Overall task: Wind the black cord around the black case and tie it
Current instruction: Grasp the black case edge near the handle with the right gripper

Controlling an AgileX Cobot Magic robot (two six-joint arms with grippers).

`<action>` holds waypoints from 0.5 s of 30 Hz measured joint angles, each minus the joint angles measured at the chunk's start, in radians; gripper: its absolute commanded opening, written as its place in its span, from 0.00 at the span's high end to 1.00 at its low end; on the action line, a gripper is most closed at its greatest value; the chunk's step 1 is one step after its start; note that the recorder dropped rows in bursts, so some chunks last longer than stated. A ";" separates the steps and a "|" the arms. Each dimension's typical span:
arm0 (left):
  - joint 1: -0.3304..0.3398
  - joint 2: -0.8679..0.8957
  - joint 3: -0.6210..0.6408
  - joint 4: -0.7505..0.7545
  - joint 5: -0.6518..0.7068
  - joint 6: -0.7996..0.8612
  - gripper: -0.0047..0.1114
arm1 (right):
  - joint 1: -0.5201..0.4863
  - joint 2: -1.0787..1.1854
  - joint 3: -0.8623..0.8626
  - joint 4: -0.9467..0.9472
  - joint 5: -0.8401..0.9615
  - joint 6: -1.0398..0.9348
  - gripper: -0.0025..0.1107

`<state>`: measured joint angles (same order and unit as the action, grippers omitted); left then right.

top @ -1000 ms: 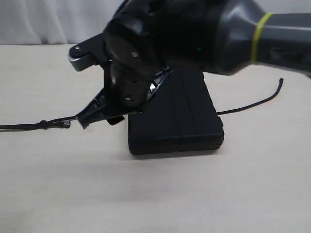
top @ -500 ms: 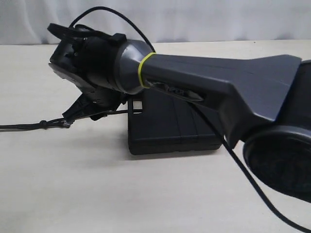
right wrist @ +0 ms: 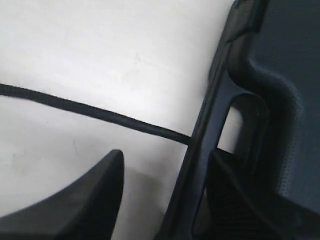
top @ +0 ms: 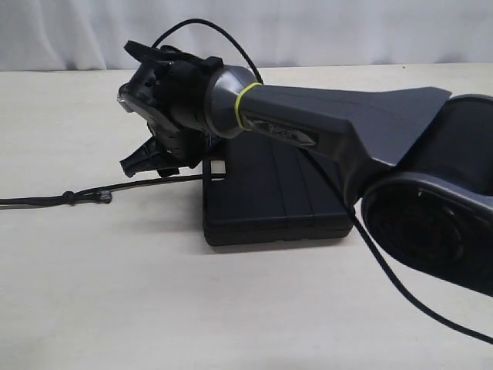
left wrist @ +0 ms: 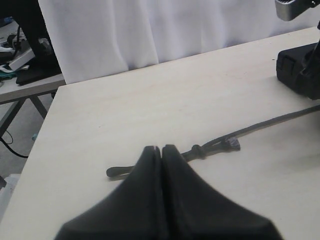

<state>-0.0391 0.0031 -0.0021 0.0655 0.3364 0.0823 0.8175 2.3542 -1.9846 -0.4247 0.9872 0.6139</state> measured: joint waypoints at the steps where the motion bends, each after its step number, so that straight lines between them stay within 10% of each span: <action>1: 0.000 0.000 0.000 0.000 0.000 0.000 0.96 | -0.003 0.008 0.000 0.000 -0.007 0.000 0.55; 15: 0.000 0.000 0.000 0.000 0.000 0.000 0.96 | -0.045 0.062 -0.001 0.022 -0.011 0.002 0.55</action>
<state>-0.0391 0.0031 -0.0021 0.0655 0.3364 0.0823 0.7726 2.4162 -1.9854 -0.4030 0.9758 0.6157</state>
